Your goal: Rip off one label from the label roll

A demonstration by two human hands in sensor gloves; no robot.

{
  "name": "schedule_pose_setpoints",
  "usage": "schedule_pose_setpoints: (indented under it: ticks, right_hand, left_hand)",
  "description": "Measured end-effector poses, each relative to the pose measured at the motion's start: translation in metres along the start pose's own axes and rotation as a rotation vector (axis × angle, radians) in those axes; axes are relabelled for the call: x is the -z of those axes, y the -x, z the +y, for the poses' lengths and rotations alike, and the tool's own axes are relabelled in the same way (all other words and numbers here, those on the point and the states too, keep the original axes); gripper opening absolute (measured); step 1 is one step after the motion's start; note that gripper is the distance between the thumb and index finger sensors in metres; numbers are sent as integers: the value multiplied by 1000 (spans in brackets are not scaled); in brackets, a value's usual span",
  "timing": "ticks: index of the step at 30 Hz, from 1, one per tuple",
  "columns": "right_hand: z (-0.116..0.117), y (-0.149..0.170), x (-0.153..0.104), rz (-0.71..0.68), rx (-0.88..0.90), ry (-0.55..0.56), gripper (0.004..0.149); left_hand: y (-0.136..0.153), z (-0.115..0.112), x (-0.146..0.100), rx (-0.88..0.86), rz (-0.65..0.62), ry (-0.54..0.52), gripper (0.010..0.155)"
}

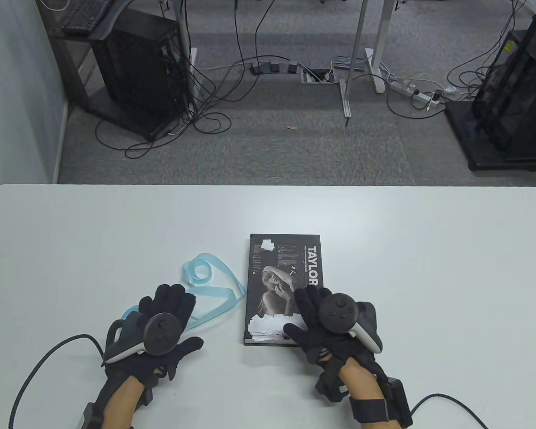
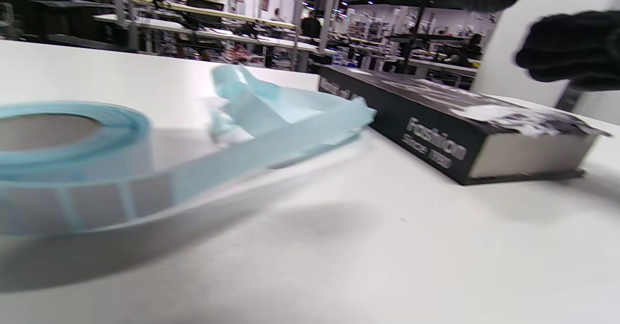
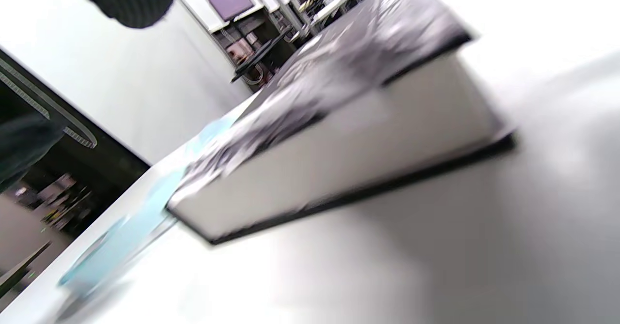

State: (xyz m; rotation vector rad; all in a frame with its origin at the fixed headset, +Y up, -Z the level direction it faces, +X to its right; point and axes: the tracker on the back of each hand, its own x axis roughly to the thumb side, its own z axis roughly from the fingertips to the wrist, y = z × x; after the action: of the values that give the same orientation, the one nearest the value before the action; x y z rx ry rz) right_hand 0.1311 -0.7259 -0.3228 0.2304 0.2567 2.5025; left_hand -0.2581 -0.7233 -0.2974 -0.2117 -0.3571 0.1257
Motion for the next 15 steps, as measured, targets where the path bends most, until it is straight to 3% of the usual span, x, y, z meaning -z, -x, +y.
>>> schedule_pose_setpoints:
  ticks: [7,15]
  right_hand:
    - [-38,37,-7,119,-45,140,78]
    - [-44,50,-7,154,-18,151,77]
  left_hand:
    - [30,5,-16,-51,111,14,86]
    - [62,7,-27,-53,265,80,69]
